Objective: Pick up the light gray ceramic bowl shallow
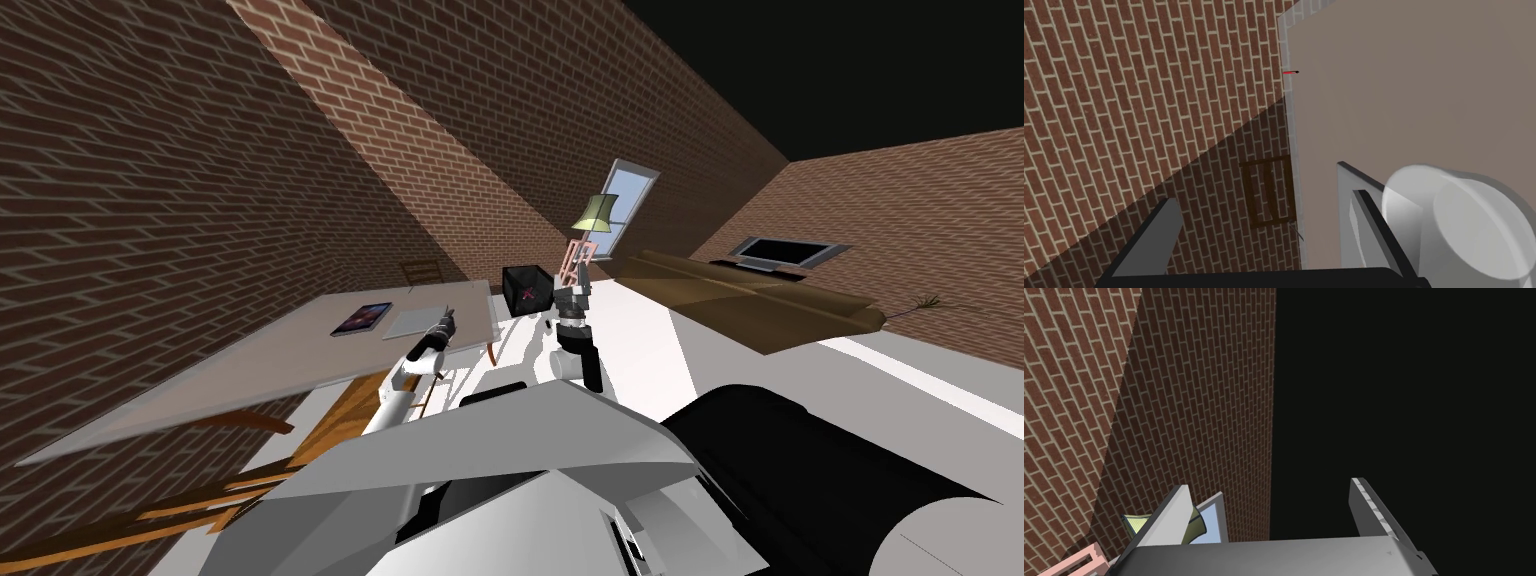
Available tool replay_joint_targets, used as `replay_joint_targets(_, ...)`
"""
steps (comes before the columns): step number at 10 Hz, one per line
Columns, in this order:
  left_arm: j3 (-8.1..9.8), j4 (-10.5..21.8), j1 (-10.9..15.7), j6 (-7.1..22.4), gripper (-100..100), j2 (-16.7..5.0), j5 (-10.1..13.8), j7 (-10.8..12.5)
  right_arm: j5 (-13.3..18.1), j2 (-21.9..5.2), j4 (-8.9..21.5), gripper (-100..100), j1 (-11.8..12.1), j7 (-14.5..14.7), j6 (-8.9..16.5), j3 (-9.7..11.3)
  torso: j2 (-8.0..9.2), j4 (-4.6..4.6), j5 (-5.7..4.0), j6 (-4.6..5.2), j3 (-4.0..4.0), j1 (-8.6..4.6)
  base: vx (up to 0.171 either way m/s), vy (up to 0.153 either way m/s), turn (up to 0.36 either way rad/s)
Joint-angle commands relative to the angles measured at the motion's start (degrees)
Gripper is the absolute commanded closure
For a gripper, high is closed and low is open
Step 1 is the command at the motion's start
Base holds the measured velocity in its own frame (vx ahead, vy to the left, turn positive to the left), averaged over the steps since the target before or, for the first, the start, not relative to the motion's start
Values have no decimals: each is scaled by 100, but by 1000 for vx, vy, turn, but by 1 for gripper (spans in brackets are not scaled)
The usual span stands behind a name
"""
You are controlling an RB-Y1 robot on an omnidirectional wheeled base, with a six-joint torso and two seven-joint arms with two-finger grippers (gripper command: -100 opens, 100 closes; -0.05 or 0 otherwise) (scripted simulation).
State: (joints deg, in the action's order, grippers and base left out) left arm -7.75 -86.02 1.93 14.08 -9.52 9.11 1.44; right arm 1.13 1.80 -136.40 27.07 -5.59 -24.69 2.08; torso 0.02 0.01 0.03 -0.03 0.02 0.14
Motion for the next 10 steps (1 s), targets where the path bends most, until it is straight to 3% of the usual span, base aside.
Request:
replay_joint_targets(1,-13,286,192,218,-100,12,-11,-23,0,0,0,0,0,0,0,0,0,0,0,0,0,0,-10,40,-44)
replay_joint_targets(2,-13,402,192,218,-100,12,-11,-23,0,0,0,0,0,0,0,0,-1,0,0,1,-1,3,-7,39,-22)
replay_joint_targets(3,-20,674,351,411,-100,6,-16,-44,0,0,0,0,0,0,0,0,-2,-1,1,0,-1,2,-6,43,-39)
replay_joint_targets(4,-20,702,351,411,-100,6,-16,-44,0,0,0,0,0,0,0,0,-2,-1,1,0,-1,4,-3,36,-21)
replay_joint_targets(6,-19,1131,655,769,-100,-13,-39,-98,0,0,0,0,0,0,0,0,-3,-1,1,0,-2,4,-10,59,-55)
replay_joint_targets(10,-1,1849,936,1098,-100,-42,-77,-167,0,0,0,0,0,0,0,0,-9,-3,1,-1,-5,3,8,45,-27)
